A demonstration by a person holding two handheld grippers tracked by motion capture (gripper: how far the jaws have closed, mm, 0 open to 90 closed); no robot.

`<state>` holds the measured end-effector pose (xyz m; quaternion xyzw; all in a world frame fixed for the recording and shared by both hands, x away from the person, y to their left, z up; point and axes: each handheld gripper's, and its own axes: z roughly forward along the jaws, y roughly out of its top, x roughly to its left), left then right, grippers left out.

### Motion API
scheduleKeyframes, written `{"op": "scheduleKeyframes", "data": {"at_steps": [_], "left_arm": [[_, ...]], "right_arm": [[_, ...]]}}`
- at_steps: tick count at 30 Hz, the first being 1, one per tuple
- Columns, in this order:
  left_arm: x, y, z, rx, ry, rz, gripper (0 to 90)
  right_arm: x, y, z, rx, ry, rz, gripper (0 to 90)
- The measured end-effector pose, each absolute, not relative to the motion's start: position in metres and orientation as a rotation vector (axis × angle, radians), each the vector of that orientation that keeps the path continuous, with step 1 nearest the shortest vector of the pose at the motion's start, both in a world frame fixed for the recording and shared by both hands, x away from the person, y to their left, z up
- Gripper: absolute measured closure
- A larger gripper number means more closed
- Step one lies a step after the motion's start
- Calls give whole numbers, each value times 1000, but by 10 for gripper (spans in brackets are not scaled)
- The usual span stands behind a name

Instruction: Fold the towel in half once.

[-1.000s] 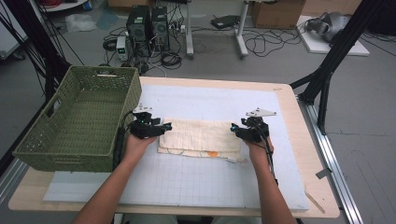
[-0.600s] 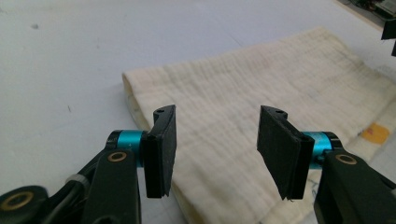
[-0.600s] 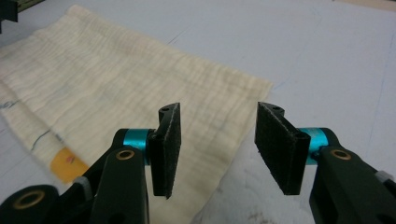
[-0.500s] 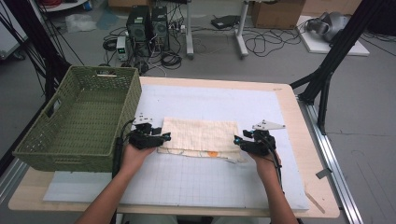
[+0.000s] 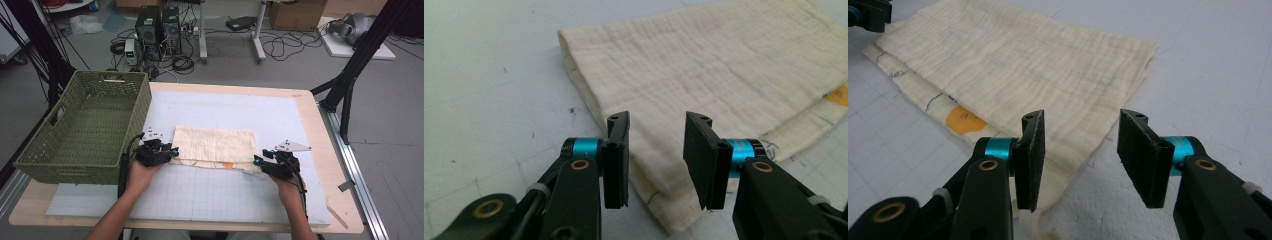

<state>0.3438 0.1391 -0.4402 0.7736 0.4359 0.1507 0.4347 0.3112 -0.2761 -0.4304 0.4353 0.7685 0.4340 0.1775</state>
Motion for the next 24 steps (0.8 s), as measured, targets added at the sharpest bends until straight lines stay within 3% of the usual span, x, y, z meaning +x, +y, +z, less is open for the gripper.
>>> {"op": "scheduleKeyframes", "data": {"at_steps": [4, 10, 24], "left_arm": [[341, 138, -448, 1954, 1091, 395, 639], [334, 136, -445, 1956, 1047, 473, 856], [327, 145, -436, 1838, 1024, 405, 876]], "right_arm": [[311, -276, -431, 1237, 2177, 1238, 539], [311, -275, -431, 1230, 2185, 1234, 545], [318, -264, -442, 1262, 2234, 1135, 626]]}}
